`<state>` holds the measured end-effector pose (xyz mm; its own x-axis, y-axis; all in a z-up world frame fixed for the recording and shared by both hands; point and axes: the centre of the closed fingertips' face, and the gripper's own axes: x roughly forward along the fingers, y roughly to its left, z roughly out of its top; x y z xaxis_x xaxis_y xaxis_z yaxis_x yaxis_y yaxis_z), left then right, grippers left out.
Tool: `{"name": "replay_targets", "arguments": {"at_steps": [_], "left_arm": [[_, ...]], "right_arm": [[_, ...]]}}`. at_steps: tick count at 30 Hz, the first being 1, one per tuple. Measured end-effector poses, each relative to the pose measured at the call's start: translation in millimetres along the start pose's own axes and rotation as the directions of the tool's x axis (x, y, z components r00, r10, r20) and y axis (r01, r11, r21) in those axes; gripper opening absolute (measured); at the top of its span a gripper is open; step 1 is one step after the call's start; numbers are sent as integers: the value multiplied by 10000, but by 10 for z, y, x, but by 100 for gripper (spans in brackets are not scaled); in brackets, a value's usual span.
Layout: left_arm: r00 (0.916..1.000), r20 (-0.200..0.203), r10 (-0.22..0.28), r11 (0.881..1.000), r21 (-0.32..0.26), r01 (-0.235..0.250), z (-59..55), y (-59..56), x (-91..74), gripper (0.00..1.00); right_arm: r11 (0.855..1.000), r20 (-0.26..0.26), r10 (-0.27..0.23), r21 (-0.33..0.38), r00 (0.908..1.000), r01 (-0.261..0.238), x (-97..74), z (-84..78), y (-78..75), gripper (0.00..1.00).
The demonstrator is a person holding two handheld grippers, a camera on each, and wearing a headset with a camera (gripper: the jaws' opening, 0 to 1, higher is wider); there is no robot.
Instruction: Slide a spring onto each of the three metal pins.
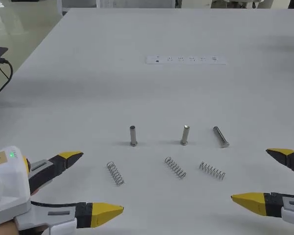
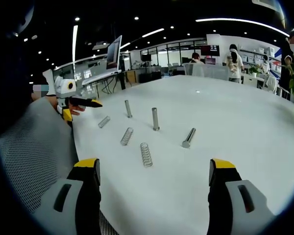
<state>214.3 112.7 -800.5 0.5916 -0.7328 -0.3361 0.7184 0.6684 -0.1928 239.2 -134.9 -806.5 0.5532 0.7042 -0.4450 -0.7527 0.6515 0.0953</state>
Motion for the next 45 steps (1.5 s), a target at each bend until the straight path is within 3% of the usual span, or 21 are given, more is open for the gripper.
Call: {"name": "replay_targets", "arguments": {"at_steps": [45], "left_arm": [[9999,83,83,9999,-98,-83,-5,-13,-23,94]], "right_arm": [[9998,-174,-140,112,9998,142,-23,8,-65,90]]}}
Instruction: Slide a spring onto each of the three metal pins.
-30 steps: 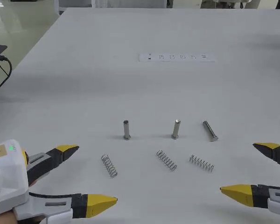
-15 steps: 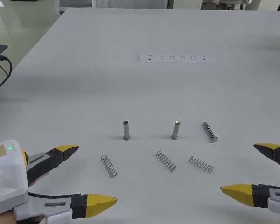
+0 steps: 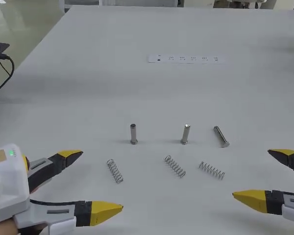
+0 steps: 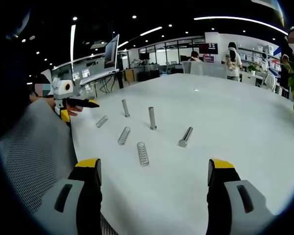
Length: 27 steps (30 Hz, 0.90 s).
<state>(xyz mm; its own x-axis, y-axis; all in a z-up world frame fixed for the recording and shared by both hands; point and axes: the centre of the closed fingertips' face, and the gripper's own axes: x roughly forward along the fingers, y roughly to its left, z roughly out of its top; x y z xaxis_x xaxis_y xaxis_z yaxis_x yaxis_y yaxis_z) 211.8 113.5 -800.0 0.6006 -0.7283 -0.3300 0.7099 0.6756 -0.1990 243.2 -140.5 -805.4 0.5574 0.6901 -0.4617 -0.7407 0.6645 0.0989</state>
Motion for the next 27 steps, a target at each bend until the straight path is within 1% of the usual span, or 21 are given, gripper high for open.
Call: {"name": "replay_targets", "arguments": {"at_steps": [6,10,14,18,27], "left_arm": [[10000,73,34,10000,-3,-34,17,3,2,94],[9999,89,47,10000,14,-47,21,3,1,94],[9999,128,56,10000,25,-56,33,0,-1,94],[9999,120,66,10000,65,-66,40,2,-4,94],[9998,154,84,9998,154,-86,71,13,-10,94]], "right_arm": [[10000,-52,-62,-73,10000,61,3,24,-36,89],[9998,-193,-49,-212,9998,45,19,52,-61,89],[9993,-203,-71,-371,9998,63,55,123,-111,88],[9981,-369,-42,-608,9993,19,113,167,-156,88],[9945,-458,-45,-1044,9989,-3,262,371,-296,85]]}}
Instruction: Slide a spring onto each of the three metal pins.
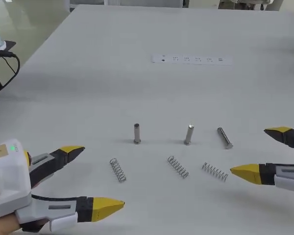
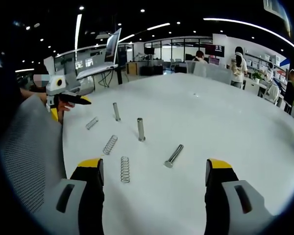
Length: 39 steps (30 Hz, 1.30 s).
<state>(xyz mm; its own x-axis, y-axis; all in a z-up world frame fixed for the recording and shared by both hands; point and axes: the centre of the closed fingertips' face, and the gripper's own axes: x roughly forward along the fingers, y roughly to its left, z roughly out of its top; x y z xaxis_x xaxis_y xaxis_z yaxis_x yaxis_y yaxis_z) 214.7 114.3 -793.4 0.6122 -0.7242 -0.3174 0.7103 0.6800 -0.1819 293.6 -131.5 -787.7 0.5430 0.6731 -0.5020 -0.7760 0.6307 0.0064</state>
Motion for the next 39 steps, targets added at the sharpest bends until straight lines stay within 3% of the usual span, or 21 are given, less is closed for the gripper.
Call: {"name": "replay_targets", "arguments": {"at_steps": [11,23,39], "left_arm": [[10000,38,12,10000,87,-12,45,14,12,94],[10000,23,-10,9999,121,10,48,13,23,93],[10000,-32,-17,10000,36,17,16,25,22,92]], "right_arm": [[9992,-324,-27,-406,9995,13,181,152,-174,83],[9977,-1201,-238,-653,9925,161,434,164,-373,76],[9970,-2229,-563,389,9732,666,653,15,-466,56]]}}
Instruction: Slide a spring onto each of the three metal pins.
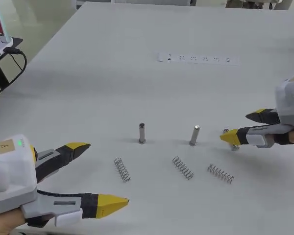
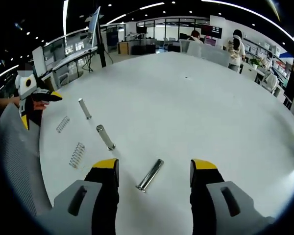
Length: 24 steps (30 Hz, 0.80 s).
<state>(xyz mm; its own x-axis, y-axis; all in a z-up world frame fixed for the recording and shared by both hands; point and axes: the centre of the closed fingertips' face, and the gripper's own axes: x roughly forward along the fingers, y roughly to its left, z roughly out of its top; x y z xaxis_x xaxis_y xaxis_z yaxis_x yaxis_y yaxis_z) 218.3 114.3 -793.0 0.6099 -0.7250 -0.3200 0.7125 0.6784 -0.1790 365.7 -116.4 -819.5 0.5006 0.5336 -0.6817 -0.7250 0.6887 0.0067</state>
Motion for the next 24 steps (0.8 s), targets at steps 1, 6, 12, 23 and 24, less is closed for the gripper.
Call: {"name": "replay_targets", "arguments": {"at_steps": [1,6,12,23,24], "left_arm": [[10000,6,-10,10000,-6,10,2,-1,2,92],[10000,29,-37,10000,-10,37,11,-7,5,92],[10000,39,-24,10000,-43,24,3,-3,-5,91],[10000,49,-14,10000,-80,14,-5,4,-10,90],[10000,50,-12,10000,-84,12,-5,5,-9,90]], "right_arm": [[10000,-45,-61,7,10000,61,17,-2,-7,54],[9995,-447,-260,149,9987,267,67,-43,-21,45],[9974,-821,-416,549,9958,462,109,-63,-38,38],[9936,-1538,-525,910,9867,671,195,-93,-32,24],[9934,-1570,-555,908,9860,704,201,-94,-35,24]]}}
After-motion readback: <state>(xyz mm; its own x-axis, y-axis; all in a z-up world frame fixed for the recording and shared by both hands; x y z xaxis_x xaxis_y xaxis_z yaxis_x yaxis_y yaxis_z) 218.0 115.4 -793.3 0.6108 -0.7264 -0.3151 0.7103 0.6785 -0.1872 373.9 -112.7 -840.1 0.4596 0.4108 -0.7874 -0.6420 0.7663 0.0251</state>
